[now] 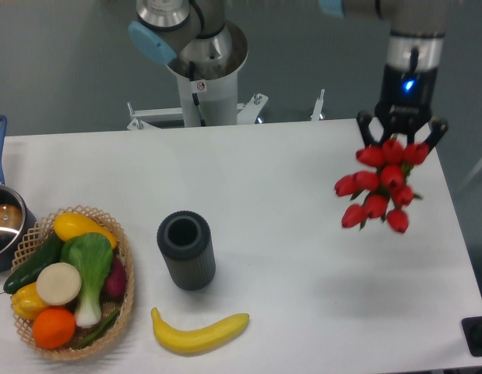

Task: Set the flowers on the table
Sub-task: 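Carry the red tulips down toward the table beside the banana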

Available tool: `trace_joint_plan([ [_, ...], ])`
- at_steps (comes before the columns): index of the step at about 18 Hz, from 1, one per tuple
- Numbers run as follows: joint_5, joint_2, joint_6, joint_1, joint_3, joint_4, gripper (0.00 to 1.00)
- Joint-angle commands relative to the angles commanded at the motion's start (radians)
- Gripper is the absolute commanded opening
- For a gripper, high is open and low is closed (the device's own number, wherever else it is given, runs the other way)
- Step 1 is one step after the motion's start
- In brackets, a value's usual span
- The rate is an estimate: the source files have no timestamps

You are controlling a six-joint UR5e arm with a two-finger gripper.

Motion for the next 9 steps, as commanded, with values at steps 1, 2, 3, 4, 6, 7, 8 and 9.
trace_joint_plan([
  [1,0.022,-0.028,0.000,-0.018,0.014,0.000,0.41],
  [2,0.048,-0.099,0.000,-0.054,0.052,0.002,0.41],
  [3,0.055,-0.139,0.000,-0.074,0.075,0.003,0.41],
  [4,0.057,-0.172,-0.002,-0.083,0.089,0.002,0.41],
  [6,0.059,-0.207,-0.006,-0.095,0.097,0.011,0.41],
  [7,0.059,-0.220,-0.006,-0.095,0.095,0.020,0.41],
  [8,0.057,-0.227,-0.006,-0.098,0.095,0.021,0.41],
  [9,0.057,-0.235,-0.008,-0.098,0.095,0.021,0.41],
])
